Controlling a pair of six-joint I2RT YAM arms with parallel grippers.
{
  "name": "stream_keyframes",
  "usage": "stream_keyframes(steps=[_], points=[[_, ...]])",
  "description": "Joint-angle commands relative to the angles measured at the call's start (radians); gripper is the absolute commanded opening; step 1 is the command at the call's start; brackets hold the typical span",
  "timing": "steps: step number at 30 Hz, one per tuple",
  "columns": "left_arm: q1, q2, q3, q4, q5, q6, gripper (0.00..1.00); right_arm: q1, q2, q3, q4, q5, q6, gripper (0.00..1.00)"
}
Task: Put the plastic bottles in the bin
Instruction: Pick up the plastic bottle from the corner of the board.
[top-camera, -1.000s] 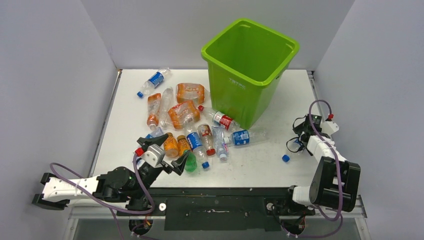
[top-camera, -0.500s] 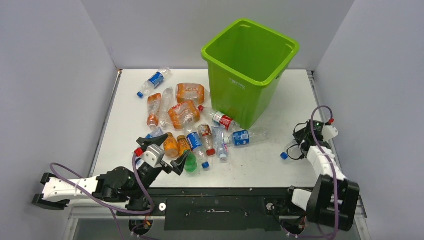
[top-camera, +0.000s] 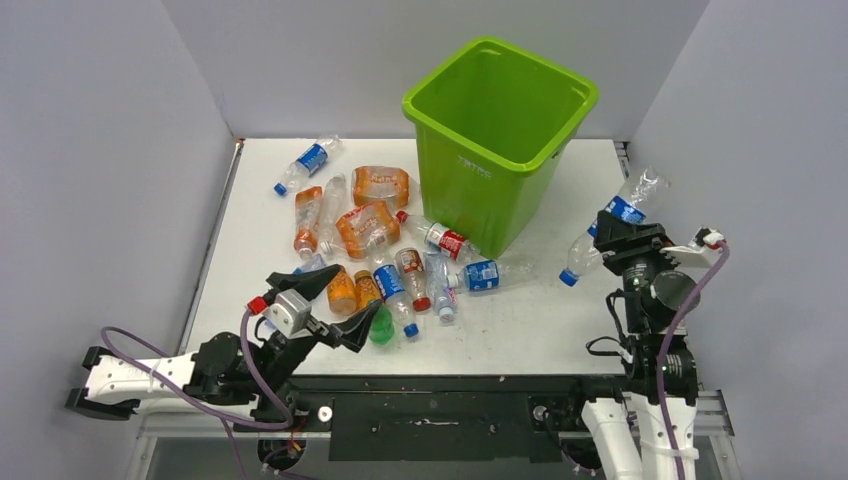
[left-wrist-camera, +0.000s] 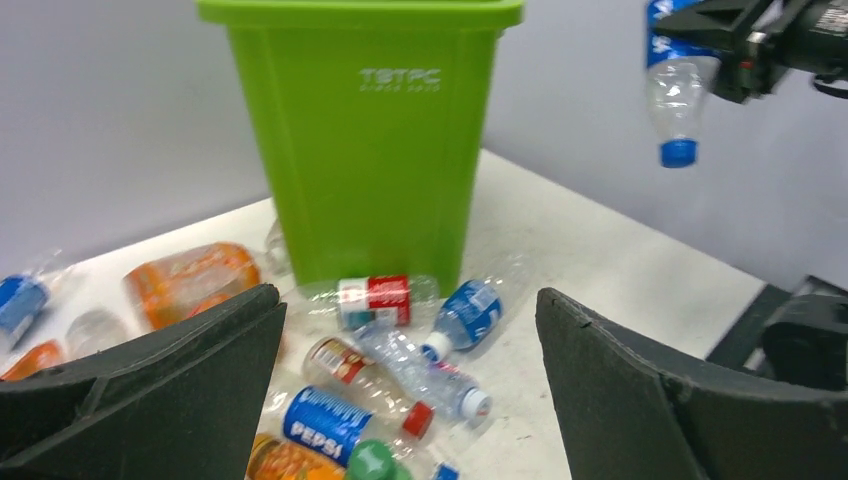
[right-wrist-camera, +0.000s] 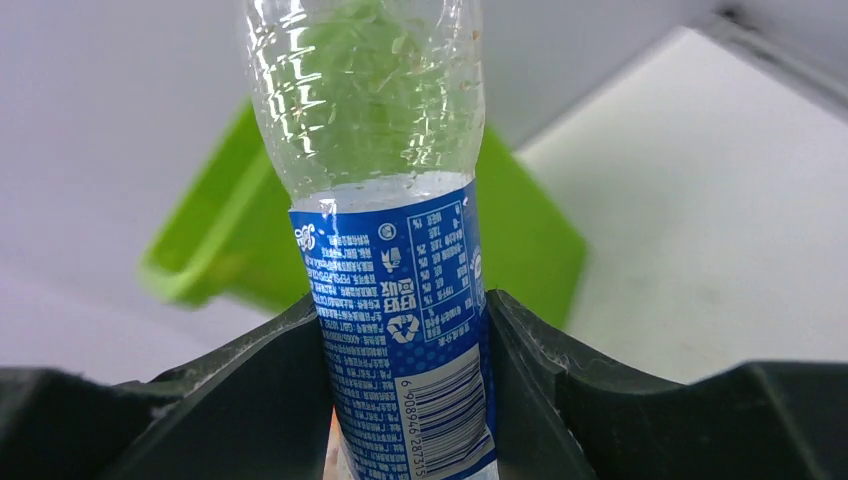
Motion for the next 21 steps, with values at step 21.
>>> stream_keyframes(steps=[21], points=[[0.066, 0.621, 0.328, 0.414, 0.68, -0.31, 0.96, 0.159, -0.029, -0.034, 1.132, -0.732, 0.513, 0.05]])
